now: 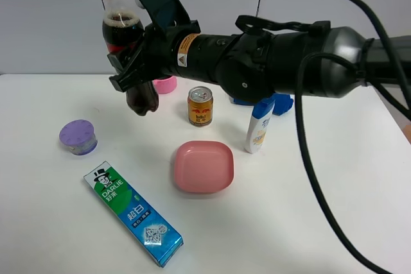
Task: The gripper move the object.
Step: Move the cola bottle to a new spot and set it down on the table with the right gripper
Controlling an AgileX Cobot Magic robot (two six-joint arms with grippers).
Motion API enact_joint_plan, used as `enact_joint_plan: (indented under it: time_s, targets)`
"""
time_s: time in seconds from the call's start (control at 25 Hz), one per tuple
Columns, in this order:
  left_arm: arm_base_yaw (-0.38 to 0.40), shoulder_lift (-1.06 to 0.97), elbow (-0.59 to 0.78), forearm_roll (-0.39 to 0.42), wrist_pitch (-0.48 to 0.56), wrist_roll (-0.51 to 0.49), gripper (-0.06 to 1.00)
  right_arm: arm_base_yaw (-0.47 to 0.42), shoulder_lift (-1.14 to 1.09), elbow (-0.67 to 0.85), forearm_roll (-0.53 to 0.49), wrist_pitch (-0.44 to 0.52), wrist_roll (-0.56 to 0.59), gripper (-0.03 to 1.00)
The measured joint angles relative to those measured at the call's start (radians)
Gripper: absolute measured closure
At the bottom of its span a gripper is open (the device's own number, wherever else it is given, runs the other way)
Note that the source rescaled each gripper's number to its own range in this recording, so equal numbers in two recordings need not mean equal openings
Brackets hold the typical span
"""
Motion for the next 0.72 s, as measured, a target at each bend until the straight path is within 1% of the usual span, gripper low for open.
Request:
enact_joint_plan:
  time_s: [0.12, 0.28, 0.36, 0.6, 0.64, 0.72]
  targets:
    - [0.000, 0.000, 0.000, 0.000, 0.000, 0.000, -0.06, 0.000, 0.037, 0.000, 0.024, -0.003, -0.047, 0.97]
    - [0.000, 0.000, 0.000, 0.000, 0.000, 0.000, -0.06, 0.000, 0.094, 0.000, 0.036, -0.026, -0.059, 0.97]
    - [0.000, 0.000, 0.000, 0.000, 0.000, 0.000, -0.06, 0.000, 0.122, 0.000, 0.046, -0.070, -0.059, 0.97]
    - [0.000, 0.000, 0.000, 0.000, 0.000, 0.000, -0.06, 0.000, 0.189, -0.001, 0.091, -0.252, -0.061, 0.97]
    - [0.000, 0.000, 0.000, 0.000, 0.000, 0.000, -0.06, 0.000, 0.198, -0.001, 0.092, -0.268, -0.061, 0.97]
    - [0.000, 0.000, 0.000, 0.000, 0.000, 0.000, -0.06, 0.000, 0.215, -0.001, 0.093, -0.270, -0.062, 0.97]
